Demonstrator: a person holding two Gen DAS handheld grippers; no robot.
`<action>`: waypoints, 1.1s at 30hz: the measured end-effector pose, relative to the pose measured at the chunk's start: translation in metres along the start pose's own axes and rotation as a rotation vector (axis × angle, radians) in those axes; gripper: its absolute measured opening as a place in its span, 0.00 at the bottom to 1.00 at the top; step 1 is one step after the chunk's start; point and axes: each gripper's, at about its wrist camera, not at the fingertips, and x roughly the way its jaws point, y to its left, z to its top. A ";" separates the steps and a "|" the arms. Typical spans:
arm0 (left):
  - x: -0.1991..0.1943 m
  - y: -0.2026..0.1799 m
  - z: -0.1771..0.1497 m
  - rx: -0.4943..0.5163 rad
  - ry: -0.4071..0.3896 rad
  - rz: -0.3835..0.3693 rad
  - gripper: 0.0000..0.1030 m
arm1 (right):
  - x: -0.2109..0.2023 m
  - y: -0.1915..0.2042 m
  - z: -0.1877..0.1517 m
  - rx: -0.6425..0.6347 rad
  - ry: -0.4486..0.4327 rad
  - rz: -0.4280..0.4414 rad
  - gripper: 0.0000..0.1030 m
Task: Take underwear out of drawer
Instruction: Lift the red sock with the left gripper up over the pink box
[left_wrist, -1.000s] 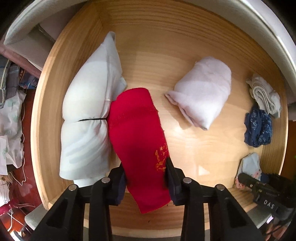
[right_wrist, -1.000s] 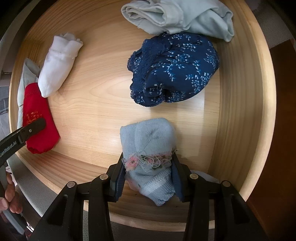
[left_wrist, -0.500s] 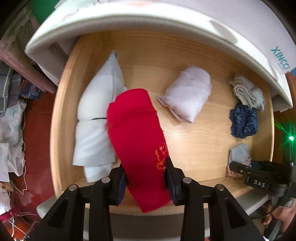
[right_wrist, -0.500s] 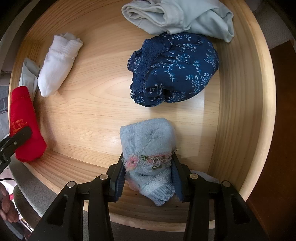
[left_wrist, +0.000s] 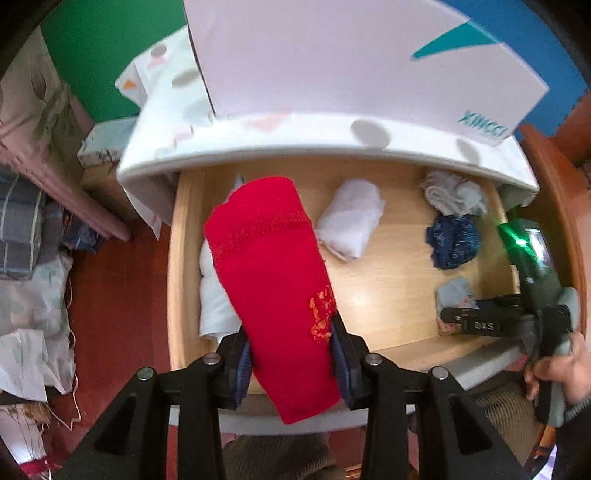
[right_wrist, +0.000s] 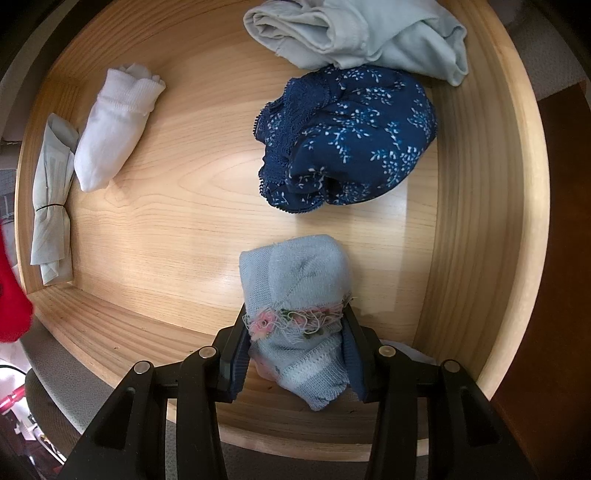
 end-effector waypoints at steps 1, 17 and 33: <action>-0.010 0.003 0.000 0.009 -0.012 0.003 0.36 | 0.000 0.000 0.000 0.000 0.000 0.000 0.41; -0.168 0.015 0.063 0.083 -0.326 0.037 0.36 | -0.005 0.005 0.001 -0.002 0.000 -0.015 0.40; -0.174 -0.018 0.171 0.100 -0.417 0.078 0.36 | -0.007 0.012 -0.001 -0.004 -0.002 -0.042 0.40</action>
